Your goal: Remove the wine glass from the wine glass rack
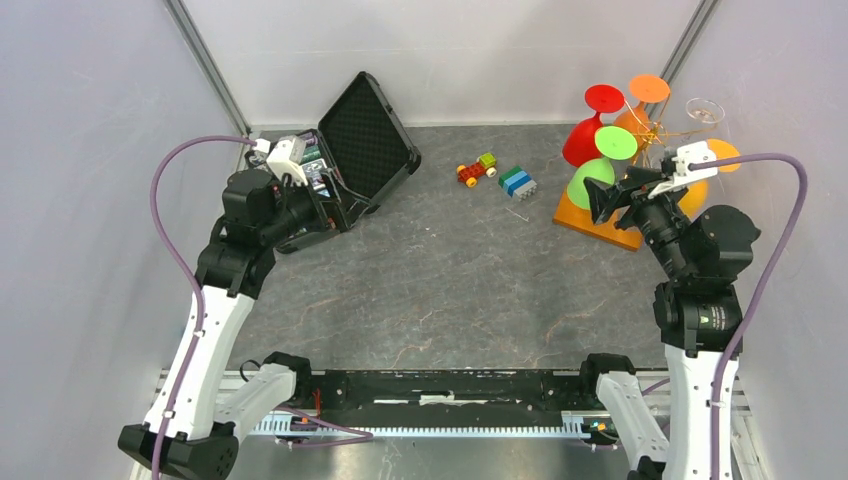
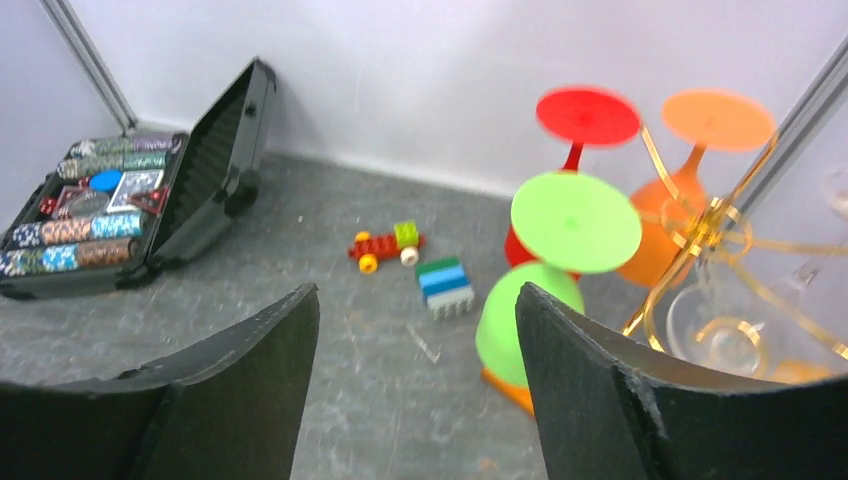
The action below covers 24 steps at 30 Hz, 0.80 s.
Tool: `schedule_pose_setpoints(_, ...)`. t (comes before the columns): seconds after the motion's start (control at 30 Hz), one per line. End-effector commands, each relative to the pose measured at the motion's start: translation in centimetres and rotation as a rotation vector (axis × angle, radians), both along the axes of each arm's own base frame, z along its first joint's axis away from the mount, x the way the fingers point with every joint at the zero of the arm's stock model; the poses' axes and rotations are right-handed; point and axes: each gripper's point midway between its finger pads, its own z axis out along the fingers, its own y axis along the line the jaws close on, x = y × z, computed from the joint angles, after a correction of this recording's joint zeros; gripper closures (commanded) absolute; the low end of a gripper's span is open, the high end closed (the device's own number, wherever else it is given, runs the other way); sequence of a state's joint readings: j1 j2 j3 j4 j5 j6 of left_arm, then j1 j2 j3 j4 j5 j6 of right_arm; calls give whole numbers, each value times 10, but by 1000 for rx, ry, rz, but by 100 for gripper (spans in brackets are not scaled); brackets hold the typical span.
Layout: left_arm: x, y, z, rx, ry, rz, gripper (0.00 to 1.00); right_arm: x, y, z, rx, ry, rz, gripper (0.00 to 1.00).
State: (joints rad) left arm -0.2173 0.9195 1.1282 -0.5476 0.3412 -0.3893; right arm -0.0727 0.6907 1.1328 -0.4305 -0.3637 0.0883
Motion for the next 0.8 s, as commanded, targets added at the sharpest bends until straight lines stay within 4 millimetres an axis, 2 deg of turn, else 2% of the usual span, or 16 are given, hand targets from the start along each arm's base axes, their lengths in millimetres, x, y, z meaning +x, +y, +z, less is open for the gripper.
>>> schedule_pose_setpoints(0.0, -3, 4, 9, 41, -70, -18, 0, 4, -6, 52, -107, -187, -21, 26)
schedule_pose_setpoints(0.13, -8, 5, 10, 50, -78, -20, 0, 16, -28, 80, -230, -183, -124, 28)
schedule_pose_setpoints(0.3, -9, 7, 8, 56, -79, -11, 0, 41, -41, 63, -348, -59, -163, 26)
schedule_pose_setpoints(0.4, -8, 6, 8, 54, -76, -14, 0, 53, -39, 52, -424, -10, -143, 22)
schedule_pose_setpoints(0.47, -7, 6, 8, 52, -76, -16, 0, 61, -28, 44, -478, 22, -110, 19)
schedule_pose_setpoints(0.63, -7, 4, 5, 45, -75, -22, 0, 74, -5, 19, -646, 102, -69, 19)
schedule_pose_setpoints(0.77, -8, 0, 2, 37, -74, -47, 0, 83, 1, 2, -790, 158, -103, 21)
